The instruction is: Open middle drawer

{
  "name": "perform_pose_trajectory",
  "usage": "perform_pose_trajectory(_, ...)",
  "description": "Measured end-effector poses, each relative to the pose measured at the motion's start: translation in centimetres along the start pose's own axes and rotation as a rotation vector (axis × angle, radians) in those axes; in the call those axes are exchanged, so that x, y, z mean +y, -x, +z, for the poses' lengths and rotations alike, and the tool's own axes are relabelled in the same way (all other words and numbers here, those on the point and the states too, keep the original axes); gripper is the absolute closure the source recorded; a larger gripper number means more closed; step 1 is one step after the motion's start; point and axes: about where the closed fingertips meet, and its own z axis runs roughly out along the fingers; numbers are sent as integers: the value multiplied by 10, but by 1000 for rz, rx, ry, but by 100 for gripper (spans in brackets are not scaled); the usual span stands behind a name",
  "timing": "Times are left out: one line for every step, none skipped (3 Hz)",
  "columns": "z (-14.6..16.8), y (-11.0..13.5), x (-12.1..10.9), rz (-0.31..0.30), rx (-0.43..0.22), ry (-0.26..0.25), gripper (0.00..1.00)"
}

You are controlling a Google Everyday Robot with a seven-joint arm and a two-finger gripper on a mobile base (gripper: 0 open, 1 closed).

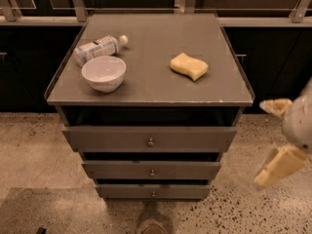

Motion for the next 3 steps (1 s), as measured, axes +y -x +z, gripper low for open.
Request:
perform_pose_trajectory(68,-44,23,119,-26,27,0)
perform_pose_trajectory(96,-66,35,154,-11,18,0)
perform_pose_trajectory(101,-69,44,166,-49,16,0)
